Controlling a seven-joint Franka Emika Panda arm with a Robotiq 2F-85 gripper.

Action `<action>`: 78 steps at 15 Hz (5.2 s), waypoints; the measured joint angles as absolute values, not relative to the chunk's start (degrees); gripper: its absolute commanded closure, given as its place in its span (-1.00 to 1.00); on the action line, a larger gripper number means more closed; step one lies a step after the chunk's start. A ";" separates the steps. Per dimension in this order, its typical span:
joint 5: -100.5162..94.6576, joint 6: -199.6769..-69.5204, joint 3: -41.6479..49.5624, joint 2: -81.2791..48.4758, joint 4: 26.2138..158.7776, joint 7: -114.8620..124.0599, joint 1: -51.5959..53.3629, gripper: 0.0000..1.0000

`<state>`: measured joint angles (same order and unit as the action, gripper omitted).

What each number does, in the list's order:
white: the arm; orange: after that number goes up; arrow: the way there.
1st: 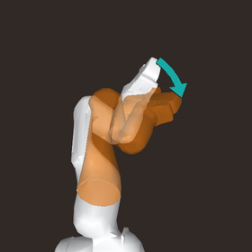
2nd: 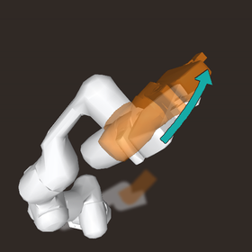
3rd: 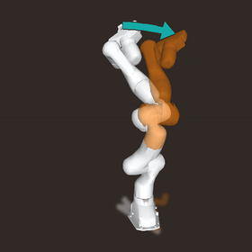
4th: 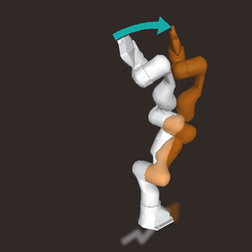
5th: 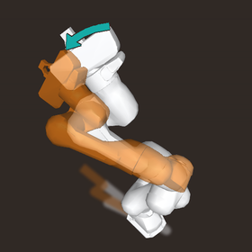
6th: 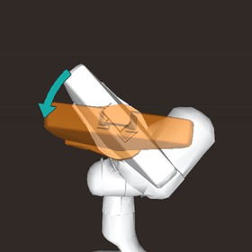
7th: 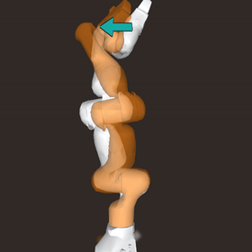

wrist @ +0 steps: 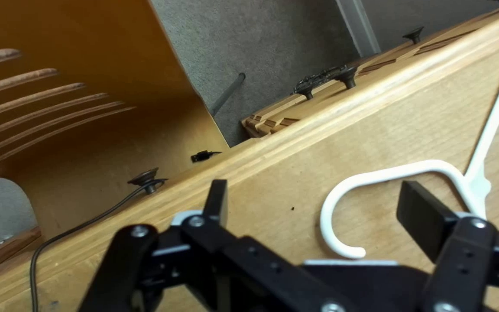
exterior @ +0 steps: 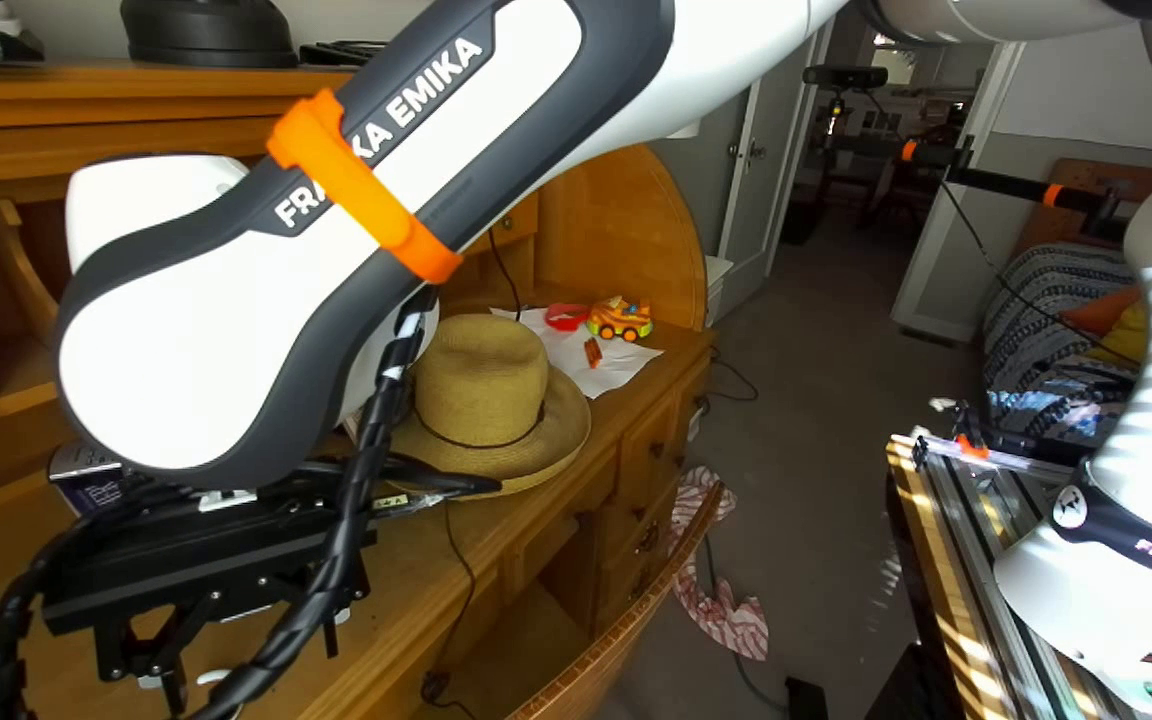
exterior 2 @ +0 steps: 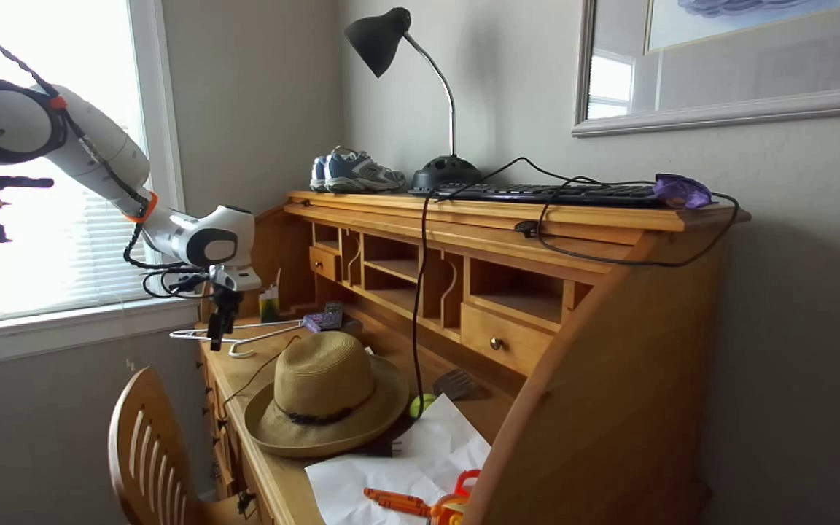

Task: Hang the coat hanger on the chair

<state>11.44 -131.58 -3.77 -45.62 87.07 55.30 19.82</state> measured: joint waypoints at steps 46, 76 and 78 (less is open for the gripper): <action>0.86 -138.15 1.68 -54.04 79.36 83.03 26.78 0.94; -2.32 -117.08 -4.38 -27.69 106.58 100.11 28.48 0.94; -2.32 -116.92 -4.51 -27.46 107.60 100.37 27.99 0.94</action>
